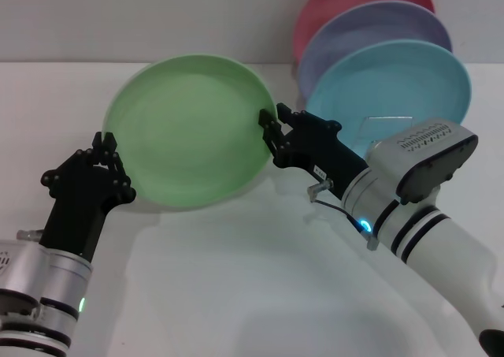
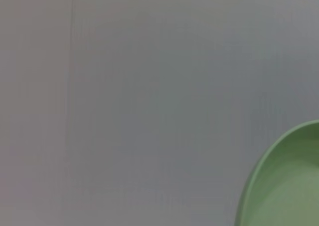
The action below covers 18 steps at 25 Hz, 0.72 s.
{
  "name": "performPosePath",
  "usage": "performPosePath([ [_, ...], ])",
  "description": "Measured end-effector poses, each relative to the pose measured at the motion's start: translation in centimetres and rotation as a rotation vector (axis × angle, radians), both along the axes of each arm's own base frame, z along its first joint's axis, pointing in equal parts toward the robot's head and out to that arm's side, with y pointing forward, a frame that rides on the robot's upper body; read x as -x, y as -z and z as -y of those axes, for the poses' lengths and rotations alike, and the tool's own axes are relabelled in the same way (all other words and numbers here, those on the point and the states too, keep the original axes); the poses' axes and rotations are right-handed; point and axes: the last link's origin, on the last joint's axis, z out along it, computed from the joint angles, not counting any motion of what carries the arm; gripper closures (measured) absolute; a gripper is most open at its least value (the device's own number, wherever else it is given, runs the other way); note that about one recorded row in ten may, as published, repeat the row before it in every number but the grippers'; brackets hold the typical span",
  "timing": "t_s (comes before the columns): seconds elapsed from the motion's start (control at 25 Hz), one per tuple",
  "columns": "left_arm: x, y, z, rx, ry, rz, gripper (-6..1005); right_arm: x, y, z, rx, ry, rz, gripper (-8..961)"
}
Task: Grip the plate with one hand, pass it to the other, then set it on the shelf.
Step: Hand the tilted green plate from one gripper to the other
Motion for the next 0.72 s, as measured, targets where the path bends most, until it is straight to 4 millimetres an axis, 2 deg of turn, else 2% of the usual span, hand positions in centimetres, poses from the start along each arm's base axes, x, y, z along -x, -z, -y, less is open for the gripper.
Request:
performPosePath([
  [0.24, 0.17, -0.11, 0.08, -0.008, -0.009, -0.002, 963, -0.07, -0.04, -0.04, -0.001, -0.001, 0.004, 700],
  [0.72, 0.03, -0.10, 0.19, -0.048, -0.080, -0.050, 961, 0.58, 0.65, 0.31, 0.042, -0.076, 0.062, 699],
])
